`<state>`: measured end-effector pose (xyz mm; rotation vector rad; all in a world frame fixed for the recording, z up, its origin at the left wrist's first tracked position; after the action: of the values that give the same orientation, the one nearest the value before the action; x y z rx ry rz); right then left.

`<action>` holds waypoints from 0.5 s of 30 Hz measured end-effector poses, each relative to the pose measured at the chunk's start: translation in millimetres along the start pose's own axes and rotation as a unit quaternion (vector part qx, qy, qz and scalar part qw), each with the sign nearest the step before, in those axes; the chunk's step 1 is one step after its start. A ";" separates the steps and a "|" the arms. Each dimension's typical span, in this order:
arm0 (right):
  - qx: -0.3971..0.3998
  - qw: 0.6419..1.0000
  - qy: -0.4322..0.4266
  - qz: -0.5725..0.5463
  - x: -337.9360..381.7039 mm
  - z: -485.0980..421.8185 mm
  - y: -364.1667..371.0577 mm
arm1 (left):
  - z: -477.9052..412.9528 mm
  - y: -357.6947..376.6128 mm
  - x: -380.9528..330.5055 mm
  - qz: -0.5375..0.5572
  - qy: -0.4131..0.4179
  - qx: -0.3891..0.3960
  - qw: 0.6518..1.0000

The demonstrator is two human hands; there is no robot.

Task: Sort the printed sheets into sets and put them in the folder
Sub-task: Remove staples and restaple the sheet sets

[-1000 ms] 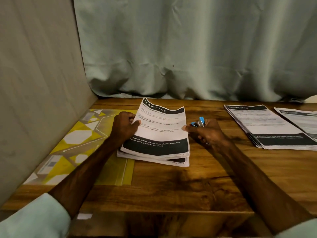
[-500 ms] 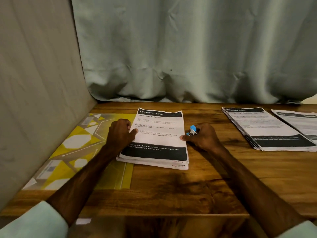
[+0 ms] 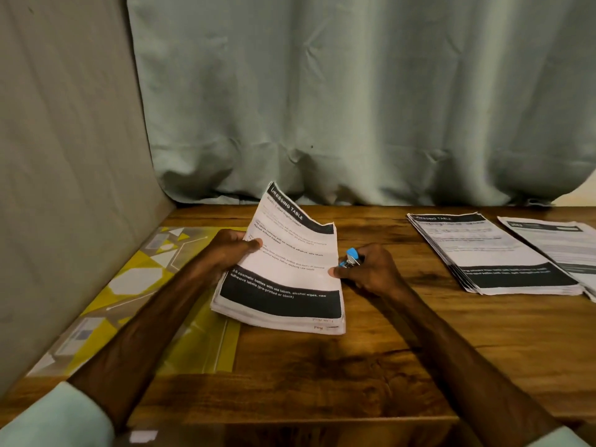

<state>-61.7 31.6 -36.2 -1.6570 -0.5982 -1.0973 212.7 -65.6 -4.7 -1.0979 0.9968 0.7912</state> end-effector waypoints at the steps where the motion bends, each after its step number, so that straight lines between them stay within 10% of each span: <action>1: 0.007 0.999 -0.001 -0.032 1.1 2.7 0.5 | 1.7 0.1 -3.9 0.006 0.018 -0.006 1.000; 8: 0.036 0.962 0.043 -0.267 8.5 8.0 -15.9 | 22.3 12.2 -47.0 0.111 0.200 -0.025 0.973; 15: -0.117 0.952 -0.109 -0.259 58.2 10.3 -66.2 | 38.6 17.7 -87.2 0.125 0.303 -0.078 0.942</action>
<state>-84.2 58.0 45.5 -1.8965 -1.1299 -1.4088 174.7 -26.9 75.7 -1.4100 1.6387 0.7568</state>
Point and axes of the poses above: each hand's wrist, its own z-axis away from the middle knuckle, its own y-axis out of the palm, x = y × z, the point moved 6 cm from there along -z, towards the middle knuckle, and after that the axes turned 2 degrees about -z, right-handed, at the moved point
